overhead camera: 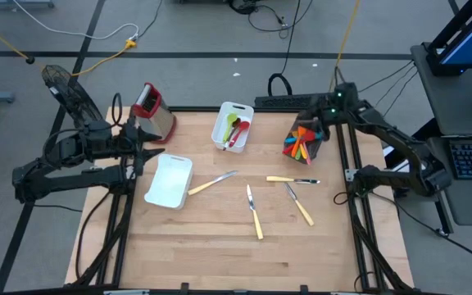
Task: Pick & Place Kitchen Items
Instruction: Put the yellow knife into the bottom white bin
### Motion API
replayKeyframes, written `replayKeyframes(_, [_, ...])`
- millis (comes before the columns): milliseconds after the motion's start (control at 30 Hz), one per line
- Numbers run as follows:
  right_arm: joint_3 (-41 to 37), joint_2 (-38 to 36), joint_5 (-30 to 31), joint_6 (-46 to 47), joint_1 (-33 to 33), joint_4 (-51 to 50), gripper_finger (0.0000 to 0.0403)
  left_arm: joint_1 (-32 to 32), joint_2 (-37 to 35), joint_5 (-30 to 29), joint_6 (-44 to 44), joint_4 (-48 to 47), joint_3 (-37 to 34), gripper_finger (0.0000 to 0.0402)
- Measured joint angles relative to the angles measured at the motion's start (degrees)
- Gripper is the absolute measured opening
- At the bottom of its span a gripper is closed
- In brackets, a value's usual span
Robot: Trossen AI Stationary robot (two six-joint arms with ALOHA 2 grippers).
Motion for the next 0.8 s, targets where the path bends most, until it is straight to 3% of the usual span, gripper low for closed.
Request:
replayKeyframes(367, [0.0, -13.9, 1.3, -4.5, 5.5, 6.2, 0.0096, 0.0, 0.0, 0.0, -9.6, 0.8, 0.0, 0.0216])
replayKeyframes(700, [0.0, -24.2, 4.6, -9.6, 16.9, 6.2, 0.0011, 0.0, 0.0, 0.0, -8.2, 3.7, 0.0, 0.0216])
replayKeyframes(800, [0.0, -25.2, 6.1, -9.8, 21.9, 6.2, 0.0006, 0.0, 0.0, 0.0, -7.6, 3.7, 0.0, 0.0216])
